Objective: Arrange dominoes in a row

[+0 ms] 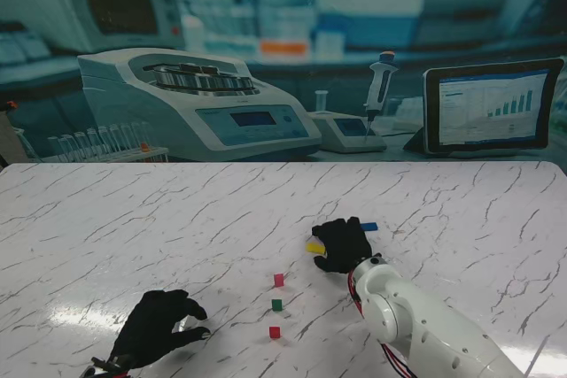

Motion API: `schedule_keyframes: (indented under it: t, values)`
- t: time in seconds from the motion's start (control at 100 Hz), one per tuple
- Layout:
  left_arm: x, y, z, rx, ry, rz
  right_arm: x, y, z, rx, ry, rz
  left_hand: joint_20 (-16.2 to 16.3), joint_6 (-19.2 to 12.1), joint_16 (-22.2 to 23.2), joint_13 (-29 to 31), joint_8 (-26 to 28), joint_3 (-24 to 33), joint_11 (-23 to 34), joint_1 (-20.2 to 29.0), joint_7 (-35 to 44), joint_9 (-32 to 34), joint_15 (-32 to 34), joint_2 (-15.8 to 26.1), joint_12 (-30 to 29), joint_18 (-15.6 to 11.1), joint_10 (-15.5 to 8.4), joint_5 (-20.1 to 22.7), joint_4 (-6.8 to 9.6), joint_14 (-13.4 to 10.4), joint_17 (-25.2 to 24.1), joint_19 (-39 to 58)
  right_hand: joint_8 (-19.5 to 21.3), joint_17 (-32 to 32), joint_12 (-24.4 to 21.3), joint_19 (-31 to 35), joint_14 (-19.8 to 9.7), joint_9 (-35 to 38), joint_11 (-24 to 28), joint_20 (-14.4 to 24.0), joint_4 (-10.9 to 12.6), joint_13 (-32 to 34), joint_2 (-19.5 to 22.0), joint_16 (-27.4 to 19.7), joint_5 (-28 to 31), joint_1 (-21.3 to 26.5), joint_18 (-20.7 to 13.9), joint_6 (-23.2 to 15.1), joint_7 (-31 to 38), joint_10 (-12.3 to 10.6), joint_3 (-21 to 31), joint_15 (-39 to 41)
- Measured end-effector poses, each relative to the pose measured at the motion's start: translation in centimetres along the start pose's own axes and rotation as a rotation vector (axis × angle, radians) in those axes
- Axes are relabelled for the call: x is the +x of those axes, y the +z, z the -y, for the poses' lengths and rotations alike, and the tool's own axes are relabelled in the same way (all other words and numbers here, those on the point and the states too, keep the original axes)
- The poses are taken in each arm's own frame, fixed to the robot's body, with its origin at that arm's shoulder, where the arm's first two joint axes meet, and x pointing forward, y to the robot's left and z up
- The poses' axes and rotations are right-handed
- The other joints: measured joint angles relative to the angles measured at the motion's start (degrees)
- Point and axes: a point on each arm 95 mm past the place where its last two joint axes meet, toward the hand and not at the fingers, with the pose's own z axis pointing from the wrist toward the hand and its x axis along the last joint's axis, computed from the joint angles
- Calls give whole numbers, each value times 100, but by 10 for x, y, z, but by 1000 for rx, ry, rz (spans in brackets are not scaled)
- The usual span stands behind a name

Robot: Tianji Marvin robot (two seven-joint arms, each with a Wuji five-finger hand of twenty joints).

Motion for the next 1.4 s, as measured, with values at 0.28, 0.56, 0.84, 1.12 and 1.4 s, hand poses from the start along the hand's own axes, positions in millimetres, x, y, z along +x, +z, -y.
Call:
schedule_keyframes:
  t: [0.28,0.56,0.84,1.12,1.4]
  values:
    - [-1,0,0,0,-4,5,3,6,1,3,8,3,0,0,0,0,0,0,30,0,55,0,0,0,0,0,-1,0,0,0,0,0,-1,152,-82,-74,-98,66,113,78,0,12,200,-1,185,124,0,-144,186,-91,-92,70]
    - [-2,-1,-1,0,-8,9,2,6,3,-44,-5,-2,0,0,0,0,0,0,32,0,59,0,3,0,0,0,-2,0,0,0,0,0,123,296,22,-47,-236,481,535,169,0,304,90,-1,480,438,0,-553,857,-308,145,353]
    - [-3,-1,-2,0,-10,11,5,4,7,-53,-4,-25,0,0,0,0,0,0,33,0,60,1,3,0,0,0,-2,0,0,0,0,0,-27,368,146,170,-276,589,950,161,-281,377,-238,-1,451,863,-2,-842,2480,-352,501,581]
    - [-4,0,-2,0,-12,13,9,4,7,-56,-4,-33,4,0,0,0,0,0,33,0,61,82,4,0,0,1,-2,1,0,0,0,12,180,410,707,374,-277,542,1568,121,-408,377,-362,65,403,1134,-2,-1055,3500,-373,638,799]
    - [-4,0,-2,0,-14,15,9,1,9,-73,7,-40,11,0,0,0,0,0,34,3,65,82,4,0,0,1,-2,1,0,0,0,15,750,507,1619,455,-193,640,2557,114,-423,383,-533,138,164,1140,-2,-1055,3995,-409,901,939]
